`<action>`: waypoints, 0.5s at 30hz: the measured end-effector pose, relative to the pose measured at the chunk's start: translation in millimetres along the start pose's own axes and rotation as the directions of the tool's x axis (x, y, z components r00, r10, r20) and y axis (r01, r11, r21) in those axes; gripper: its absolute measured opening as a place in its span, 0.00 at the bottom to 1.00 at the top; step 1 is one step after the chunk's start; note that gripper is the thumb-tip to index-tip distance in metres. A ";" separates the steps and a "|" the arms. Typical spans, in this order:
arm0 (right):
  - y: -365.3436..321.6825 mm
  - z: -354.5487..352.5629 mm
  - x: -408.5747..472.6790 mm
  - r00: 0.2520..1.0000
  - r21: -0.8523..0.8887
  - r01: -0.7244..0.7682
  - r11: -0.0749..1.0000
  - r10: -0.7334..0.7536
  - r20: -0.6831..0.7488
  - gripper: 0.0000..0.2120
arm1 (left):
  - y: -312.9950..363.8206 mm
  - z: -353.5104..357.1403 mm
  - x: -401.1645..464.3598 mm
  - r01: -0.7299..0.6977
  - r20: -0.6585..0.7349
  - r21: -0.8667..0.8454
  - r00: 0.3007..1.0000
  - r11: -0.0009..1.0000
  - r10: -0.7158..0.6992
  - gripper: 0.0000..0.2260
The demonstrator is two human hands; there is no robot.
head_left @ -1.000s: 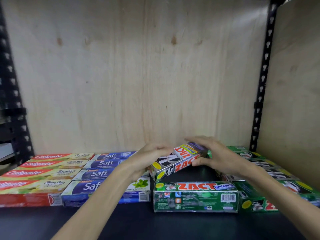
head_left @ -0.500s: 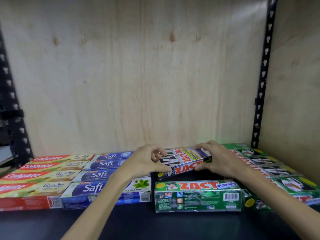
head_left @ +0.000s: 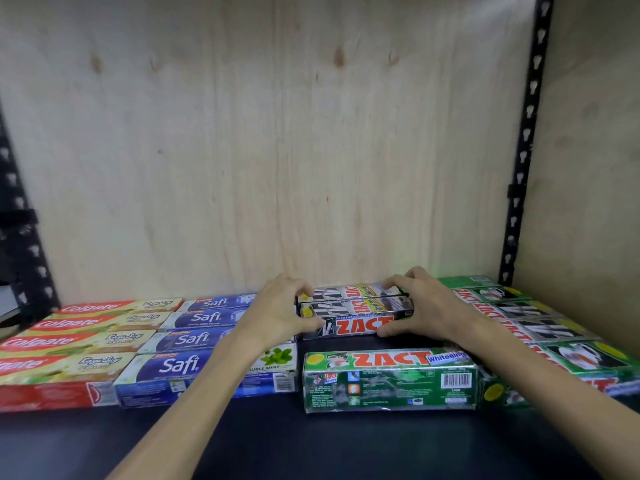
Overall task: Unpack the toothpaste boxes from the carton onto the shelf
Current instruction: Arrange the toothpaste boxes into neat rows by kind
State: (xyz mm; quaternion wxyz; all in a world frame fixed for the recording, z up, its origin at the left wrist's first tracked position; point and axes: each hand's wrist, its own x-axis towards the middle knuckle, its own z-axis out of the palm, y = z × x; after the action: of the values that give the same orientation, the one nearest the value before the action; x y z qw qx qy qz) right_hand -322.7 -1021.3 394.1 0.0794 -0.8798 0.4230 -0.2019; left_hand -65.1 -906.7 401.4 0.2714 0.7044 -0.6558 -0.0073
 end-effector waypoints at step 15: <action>1.1 -2.2 -6.3 0.993 0.061 -0.074 0.995 0.080 -0.090 0.33 | 1.2 -4.4 -3.8 0.059 0.089 -0.088 0.995 0.994 -0.051 0.26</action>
State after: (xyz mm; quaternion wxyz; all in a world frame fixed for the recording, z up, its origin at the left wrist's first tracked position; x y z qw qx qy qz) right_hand -328.0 -1017.0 394.0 0.0926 -0.8499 0.4540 -0.2511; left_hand -65.1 -901.5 404.3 0.2742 0.7083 -0.6462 -0.0749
